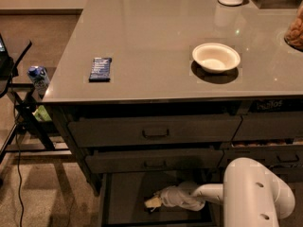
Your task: Place rxbar chocolate into bottom drawer
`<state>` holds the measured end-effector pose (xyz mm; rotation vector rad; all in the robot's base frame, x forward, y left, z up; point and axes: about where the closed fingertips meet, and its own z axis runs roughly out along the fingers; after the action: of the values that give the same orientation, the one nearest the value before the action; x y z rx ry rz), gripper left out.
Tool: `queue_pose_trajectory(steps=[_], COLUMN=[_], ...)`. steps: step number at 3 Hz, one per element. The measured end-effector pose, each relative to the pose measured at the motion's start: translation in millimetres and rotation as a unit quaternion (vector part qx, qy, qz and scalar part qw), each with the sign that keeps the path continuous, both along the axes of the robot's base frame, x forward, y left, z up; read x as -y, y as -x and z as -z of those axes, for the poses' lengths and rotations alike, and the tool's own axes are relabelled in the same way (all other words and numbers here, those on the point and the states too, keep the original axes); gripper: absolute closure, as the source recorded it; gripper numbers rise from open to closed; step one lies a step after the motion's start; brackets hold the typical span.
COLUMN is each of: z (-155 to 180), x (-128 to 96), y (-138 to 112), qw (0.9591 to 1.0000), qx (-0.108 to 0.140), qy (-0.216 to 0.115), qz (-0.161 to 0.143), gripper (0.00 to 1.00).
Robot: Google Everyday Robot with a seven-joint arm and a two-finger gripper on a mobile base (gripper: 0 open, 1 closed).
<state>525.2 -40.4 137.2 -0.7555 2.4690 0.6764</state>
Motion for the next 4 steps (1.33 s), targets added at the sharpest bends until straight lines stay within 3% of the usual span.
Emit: queue_pose_trajectory(steps=[3,4], z=[0.1,0.1], x=[-0.1,-0.2], y=[0.1,0.1], qw=[1.0000,1.0000], qx=[0.000,0.000], qy=[0.000,0.000], qz=[0.000,0.000], gripper=[0.11,0.00])
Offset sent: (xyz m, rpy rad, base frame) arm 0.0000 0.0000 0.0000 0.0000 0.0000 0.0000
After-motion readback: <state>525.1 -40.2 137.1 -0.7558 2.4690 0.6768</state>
